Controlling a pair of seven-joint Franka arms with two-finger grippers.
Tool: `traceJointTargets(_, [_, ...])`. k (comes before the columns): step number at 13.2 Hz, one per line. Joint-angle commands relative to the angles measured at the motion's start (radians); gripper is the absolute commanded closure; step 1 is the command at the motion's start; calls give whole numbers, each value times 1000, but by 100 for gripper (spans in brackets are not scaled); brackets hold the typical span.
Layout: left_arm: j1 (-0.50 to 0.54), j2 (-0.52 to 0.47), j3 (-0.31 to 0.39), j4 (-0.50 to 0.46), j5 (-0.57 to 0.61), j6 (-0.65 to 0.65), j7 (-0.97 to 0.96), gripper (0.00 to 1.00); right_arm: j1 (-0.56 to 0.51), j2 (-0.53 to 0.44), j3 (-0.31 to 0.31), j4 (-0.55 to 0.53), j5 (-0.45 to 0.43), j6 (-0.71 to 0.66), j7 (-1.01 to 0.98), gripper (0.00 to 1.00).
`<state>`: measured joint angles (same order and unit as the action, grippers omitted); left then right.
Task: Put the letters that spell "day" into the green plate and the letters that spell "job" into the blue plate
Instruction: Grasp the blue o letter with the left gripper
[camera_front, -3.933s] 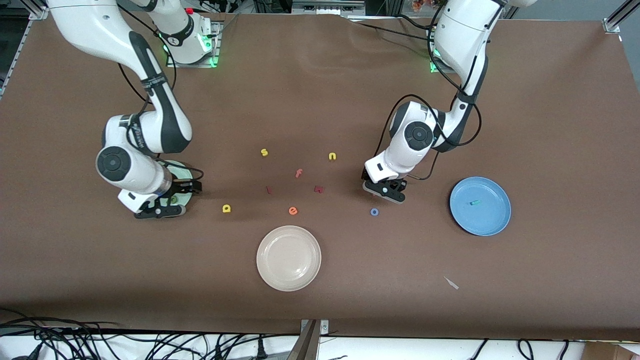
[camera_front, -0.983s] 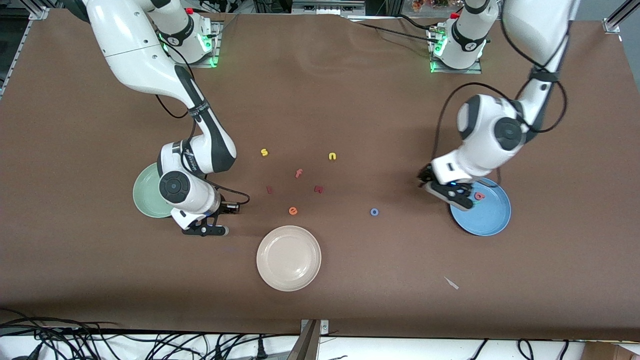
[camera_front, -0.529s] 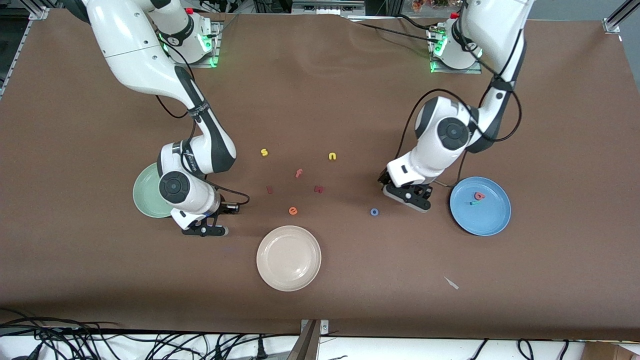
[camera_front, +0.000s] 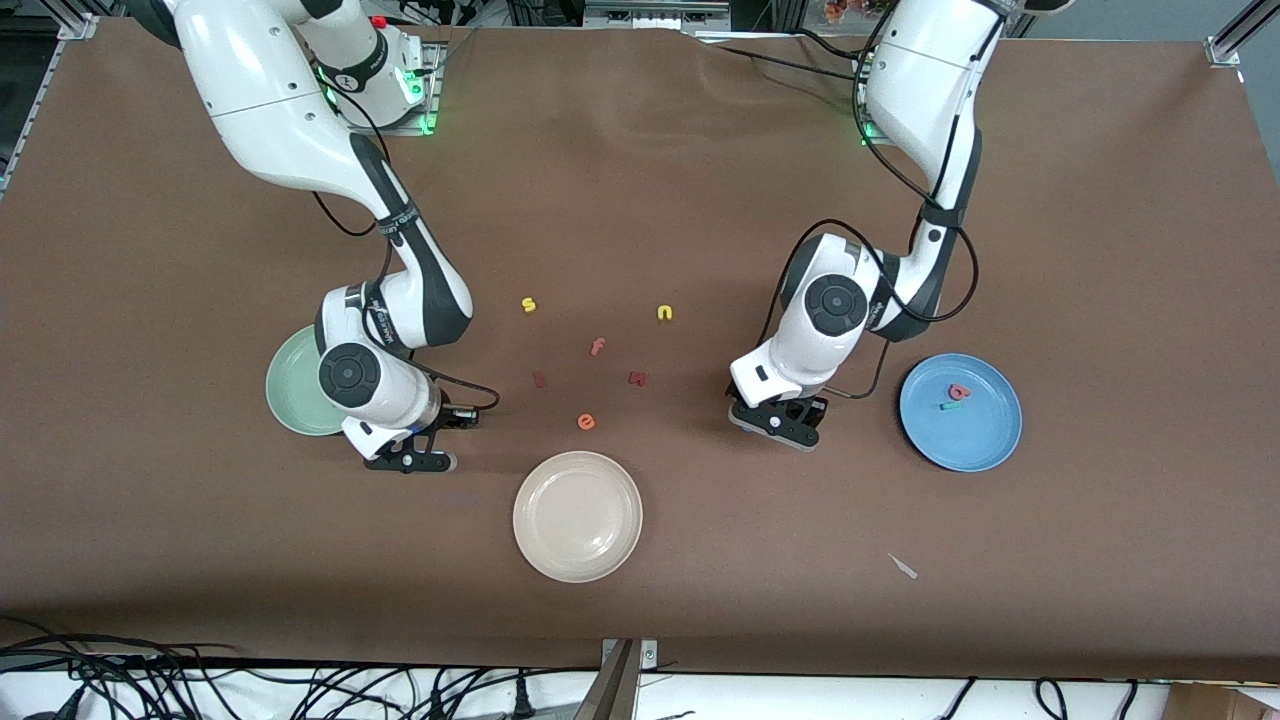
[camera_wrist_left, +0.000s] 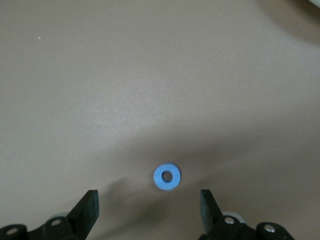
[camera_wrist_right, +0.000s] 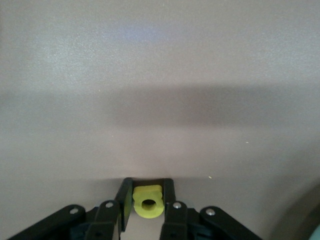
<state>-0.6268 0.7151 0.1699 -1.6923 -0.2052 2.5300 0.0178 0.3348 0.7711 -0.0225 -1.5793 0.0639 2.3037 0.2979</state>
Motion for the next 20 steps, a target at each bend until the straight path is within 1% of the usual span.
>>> traceJointTargets(1, [-39,59,23,59,-17,18,-27,11,-3,27,6,25,25,2,-13,74])
traceJointTargets(2, [-47,69,23,59,-17,32,-35,12,-3,27,6,27,25,2,-13,75])
traceJointTargets(4, [-48,87,23,59,-17,56,-35,22,0,27,6,33,25,-7,-16,79])
traceJointTargets(5, [-50,90,23,59,-16,67,-33,23,0,25,6,48,25,-15,-17,80])
traceJointTargets(6, [-51,95,23,59,-16,67,-33,29,-2,20,6,60,25,-41,-19,80])
traceJointTargets(7, [-53,95,25,59,-14,69,-32,39,-3,16,4,86,25,-87,-20,80])
traceJointTargets(8, [-51,95,25,59,-14,69,-26,54,-5,4,3,114,24,-163,-26,80])
traceJointTargets(9, [-51,96,25,59,-13,69,-19,73,-10,-4,-2,142,25,-238,-52,80])
traceJointTargets(10, [-51,96,25,59,-11,67,-18,90,-19,-24,-7,150,27,-291,-95,80])
traceJointTargets(11, [-50,96,26,59,-11,69,-18,100,-34,-47,-10,140,25,-318,-161,80])
traceJointTargets(13, [-47,93,26,57,-10,69,-15,100,-37,-100,-54,107,25,-369,-261,80])
traceJointTargets(14, [-41,77,26,56,-6,66,-12,100,-37,-131,-69,72,16,-380,-302,80])
traceJointTargets(15, [-19,34,26,39,-3,52,-6,100,-37,-169,-86,18,8,-372,-342,80])
traceJointTargets(17, [79,-89,13,-44,-3,-22,94,100,-37,-223,-134,-66,10,-365,-417,80])
traceJointTargets(18, [155,-144,-25,-90,-3,-46,164,100,-37,-249,-155,-114,10,-345,-451,80])
traceJointTargets(20, [302,-244,-96,-194,-3,-65,267,100,-37,-300,-175,-220,10,-273,-476,80])
